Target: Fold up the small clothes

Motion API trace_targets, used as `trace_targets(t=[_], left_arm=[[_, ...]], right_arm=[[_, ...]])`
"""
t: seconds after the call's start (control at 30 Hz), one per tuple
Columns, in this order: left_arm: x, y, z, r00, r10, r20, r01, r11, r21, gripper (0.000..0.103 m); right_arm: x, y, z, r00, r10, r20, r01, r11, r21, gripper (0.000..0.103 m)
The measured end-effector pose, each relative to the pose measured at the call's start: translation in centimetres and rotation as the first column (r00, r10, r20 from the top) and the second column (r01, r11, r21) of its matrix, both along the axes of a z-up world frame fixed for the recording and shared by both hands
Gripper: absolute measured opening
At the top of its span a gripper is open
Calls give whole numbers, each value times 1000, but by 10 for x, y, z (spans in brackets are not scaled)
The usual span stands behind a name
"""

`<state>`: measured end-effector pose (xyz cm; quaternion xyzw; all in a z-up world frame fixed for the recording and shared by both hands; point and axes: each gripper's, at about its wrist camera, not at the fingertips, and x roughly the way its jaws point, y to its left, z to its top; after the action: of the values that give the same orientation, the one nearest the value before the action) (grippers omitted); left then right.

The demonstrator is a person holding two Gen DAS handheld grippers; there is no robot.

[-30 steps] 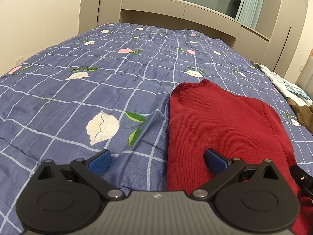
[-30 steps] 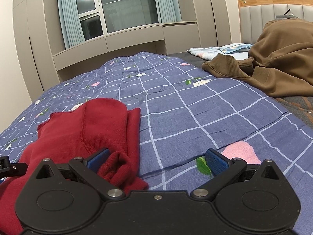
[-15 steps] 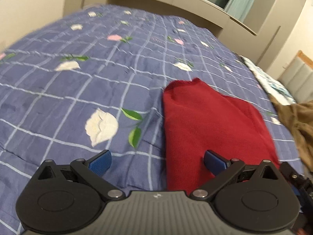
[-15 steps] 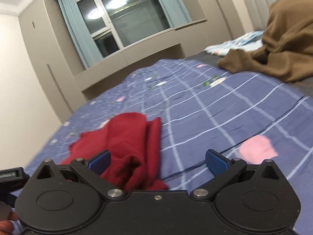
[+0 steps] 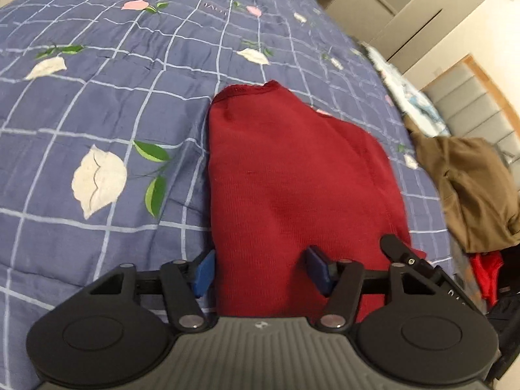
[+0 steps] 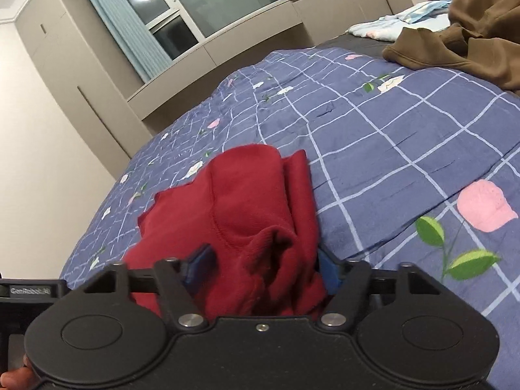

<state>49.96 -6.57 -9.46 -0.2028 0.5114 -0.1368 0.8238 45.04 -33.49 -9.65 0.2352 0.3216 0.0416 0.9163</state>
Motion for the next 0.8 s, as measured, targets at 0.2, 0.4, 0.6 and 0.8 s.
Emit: trace_targets(t=[0.2, 0.4, 0.6, 0.8], left_arm=[[-4, -11, 27, 997, -57, 58, 49, 991, 126, 31], [-23, -4, 71, 976, -102, 194, 47, 962, 270, 27], [-49, 55, 103, 960, -63, 274, -38, 937, 348, 27], [-75, 124, 99, 965, 45, 258, -141, 918, 370, 28]], right_arm=[[-7, 29, 28, 999, 18, 51, -12, 993, -115, 27], [-12, 70, 51, 988, 90, 123, -72, 987, -142, 25], [-19, 141, 59, 964, 179, 196, -154, 978, -137, 25], [-25, 213, 46, 948, 270, 170, -245, 957, -157, 25]])
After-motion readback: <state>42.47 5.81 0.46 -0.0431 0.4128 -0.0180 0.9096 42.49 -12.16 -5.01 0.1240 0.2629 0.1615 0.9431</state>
